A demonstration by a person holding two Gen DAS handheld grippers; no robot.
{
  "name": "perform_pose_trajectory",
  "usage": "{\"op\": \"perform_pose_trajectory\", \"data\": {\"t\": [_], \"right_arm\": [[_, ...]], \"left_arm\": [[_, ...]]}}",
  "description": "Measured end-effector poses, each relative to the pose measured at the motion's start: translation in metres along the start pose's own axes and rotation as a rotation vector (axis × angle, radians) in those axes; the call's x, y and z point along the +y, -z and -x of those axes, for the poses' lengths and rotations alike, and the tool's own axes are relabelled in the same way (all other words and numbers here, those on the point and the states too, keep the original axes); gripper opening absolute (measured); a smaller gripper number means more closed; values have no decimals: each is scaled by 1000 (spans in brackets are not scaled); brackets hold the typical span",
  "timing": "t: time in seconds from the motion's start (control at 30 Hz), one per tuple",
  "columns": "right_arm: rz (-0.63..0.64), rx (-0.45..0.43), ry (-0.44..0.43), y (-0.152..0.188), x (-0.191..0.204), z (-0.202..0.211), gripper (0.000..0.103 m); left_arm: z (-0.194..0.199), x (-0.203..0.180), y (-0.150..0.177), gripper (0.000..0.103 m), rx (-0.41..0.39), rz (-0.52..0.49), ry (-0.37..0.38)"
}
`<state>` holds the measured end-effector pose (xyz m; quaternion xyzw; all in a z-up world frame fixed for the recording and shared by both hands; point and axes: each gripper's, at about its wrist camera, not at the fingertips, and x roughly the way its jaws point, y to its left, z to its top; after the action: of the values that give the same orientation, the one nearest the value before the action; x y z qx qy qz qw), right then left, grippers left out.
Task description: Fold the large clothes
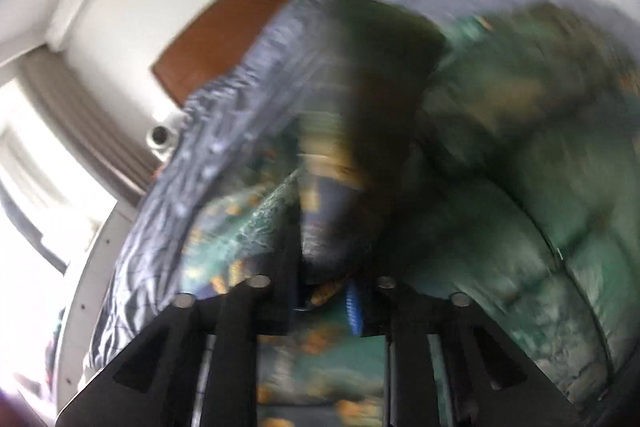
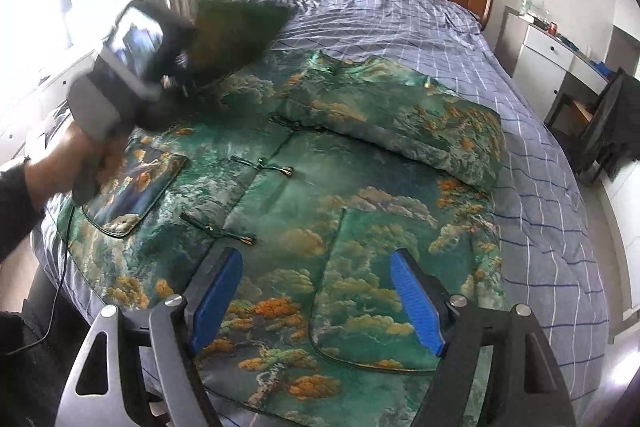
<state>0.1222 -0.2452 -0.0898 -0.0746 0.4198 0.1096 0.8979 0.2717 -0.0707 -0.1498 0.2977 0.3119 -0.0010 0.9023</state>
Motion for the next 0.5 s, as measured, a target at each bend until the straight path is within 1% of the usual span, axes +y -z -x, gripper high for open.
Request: {"op": "perform_pose_trajectory", "data": {"t": [0.03, 0.07, 0.1, 0.13, 0.17, 0.2, 0.3, 0.43, 0.5], "right_arm": [[-4, 5, 2, 1, -2, -1, 78], [-7, 10, 2, 2, -4, -3, 78], [-10, 16, 1, 2, -6, -5, 78], [-12, 21, 2, 2, -8, -7, 78], [-16, 27, 4, 0, -11, -10, 78], [-19, 29, 4, -2, -13, -12, 78], [-63, 26, -18, -18, -23, -22, 78], [-215, 44, -175, -50, -39, -56, 78], [-318, 58, -302, -71, -43, -87, 78]], "left_arm": [[1, -8, 5, 45, 7, -24, 10], [5, -14, 10, 67, 7, -41, 16], [11, -16, 15, 80, -1, -49, 12], [17, -17, 21, 84, -15, -55, 7], [26, -14, 28, 86, -22, -51, 14], [32, -10, 34, 87, -16, -38, 33], [44, 8, 49, 88, 21, 58, 85], [54, 44, 72, 89, 71, 249, 109], [59, 58, 82, 89, 85, 335, 115]]}}
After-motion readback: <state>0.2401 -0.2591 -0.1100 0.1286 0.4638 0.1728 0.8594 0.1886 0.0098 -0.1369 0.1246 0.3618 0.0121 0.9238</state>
